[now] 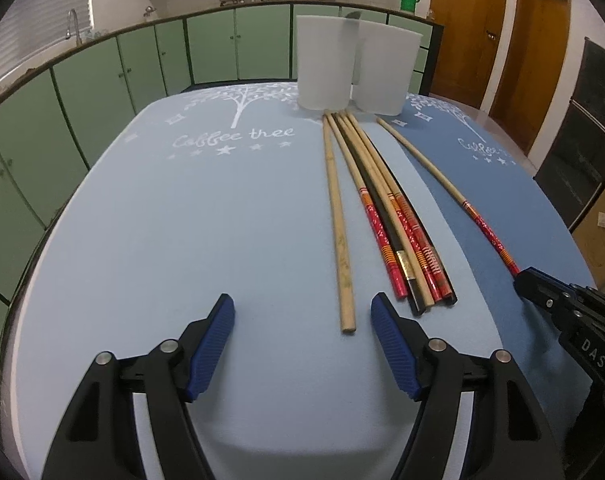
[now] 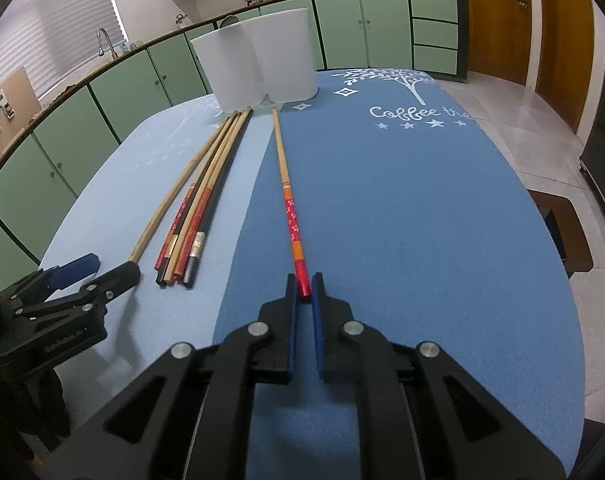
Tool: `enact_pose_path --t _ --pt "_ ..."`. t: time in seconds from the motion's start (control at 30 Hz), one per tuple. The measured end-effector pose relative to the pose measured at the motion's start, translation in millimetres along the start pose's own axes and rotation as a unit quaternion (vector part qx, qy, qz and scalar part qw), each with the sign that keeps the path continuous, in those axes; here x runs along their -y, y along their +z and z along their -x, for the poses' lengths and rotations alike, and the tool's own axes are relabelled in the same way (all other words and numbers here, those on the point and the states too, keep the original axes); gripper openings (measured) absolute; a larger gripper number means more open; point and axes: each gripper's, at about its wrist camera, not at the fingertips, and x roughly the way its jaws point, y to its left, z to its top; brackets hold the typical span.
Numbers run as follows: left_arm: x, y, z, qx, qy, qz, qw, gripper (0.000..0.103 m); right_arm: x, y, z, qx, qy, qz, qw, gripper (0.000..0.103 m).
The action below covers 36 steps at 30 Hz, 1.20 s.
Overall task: Organize utensils
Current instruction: 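Grasp a plain wooden chopstick with the left tool while the right tool holds its chopstick, then carry both chopsticks over the white holder and release them inside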
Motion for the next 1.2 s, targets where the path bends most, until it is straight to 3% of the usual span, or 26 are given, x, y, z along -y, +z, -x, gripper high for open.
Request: enact_pose_path --t 0.1,0.17,0.27,0.4,0.87,1.2 --pt "-1.8 0.2 -0.6 0.003 -0.002 0.003 1.0 0.066 -1.9 1.3 -2.0 -0.003 -0.003 0.009 1.0 0.008" --pt "-2.5 -0.6 0.8 0.007 0.0 0.004 1.0 0.056 -3.6 1.6 -3.5 -0.003 -0.007 0.017 1.0 0.008" --pt "-1.6 -1.2 2.6 0.012 -0.001 0.007 0.9999 0.027 -7.4 0.5 -3.9 0.0 -0.02 0.027 0.999 0.006" --pt "3.5 -2.4 4.4 0.016 0.004 0.005 0.9998 0.008 -9.8 -1.0 -2.8 0.004 -0.027 0.03 0.999 0.006" --pt "0.0 1.1 45.3 0.048 0.01 -0.001 0.9988 0.007 -14.7 4.4 41.4 0.04 -0.012 0.038 0.998 0.005" --pt "-5.6 27.0 105.4 0.117 0.003 0.0 0.9931 0.007 -23.5 27.1 94.7 0.086 0.001 0.038 0.996 0.005"
